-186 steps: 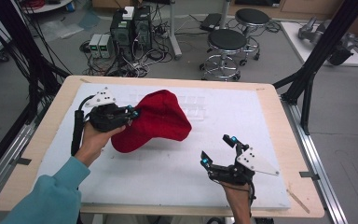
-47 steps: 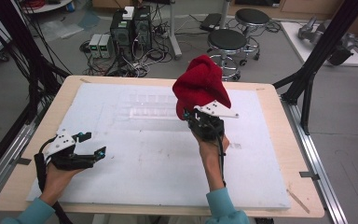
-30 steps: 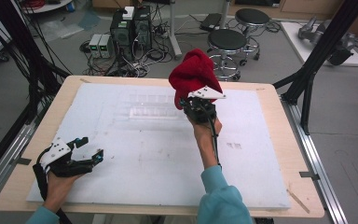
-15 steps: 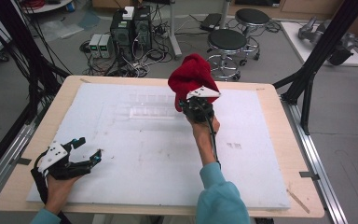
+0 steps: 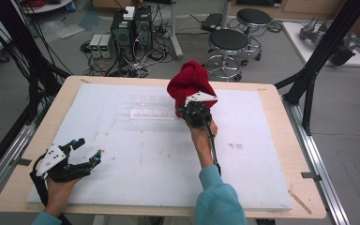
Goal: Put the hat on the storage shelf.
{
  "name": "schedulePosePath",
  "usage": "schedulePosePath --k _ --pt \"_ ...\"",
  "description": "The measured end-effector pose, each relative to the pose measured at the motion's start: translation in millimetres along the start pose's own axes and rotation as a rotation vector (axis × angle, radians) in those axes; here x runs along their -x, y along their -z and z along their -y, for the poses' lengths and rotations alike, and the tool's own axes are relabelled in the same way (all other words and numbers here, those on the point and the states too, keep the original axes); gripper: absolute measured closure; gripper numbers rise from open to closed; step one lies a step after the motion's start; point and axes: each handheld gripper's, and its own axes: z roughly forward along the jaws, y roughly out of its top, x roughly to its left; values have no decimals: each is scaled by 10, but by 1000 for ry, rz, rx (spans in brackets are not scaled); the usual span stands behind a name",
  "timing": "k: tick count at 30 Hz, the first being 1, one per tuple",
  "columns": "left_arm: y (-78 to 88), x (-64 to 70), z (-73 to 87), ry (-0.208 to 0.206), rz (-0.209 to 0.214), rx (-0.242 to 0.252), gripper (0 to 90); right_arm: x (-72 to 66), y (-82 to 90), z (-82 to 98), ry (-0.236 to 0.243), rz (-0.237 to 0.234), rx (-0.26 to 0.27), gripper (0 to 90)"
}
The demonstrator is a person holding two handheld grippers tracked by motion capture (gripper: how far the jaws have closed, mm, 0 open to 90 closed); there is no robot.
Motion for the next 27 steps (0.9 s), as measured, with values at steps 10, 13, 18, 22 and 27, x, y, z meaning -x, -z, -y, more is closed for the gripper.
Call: schedulePosePath --k 10,13,18,22,27 --pt "4 -4 1 4 -5 2 176 -18 4 35 11 5 -7 847" --pt "4 2 2 2 -7 3 176 -20 8 37 20 18 -13 804" --pt "-2 4 -1 1 -12 -6 176 -55 26 34 62 40 -35 586" --pt "-2 3 -1 0 -13 -7 177 -69 79 25 50 26 -35 437" --pt "-2 3 -1 2 -12 -5 177 -136 173 -5 60 41 -39 328"
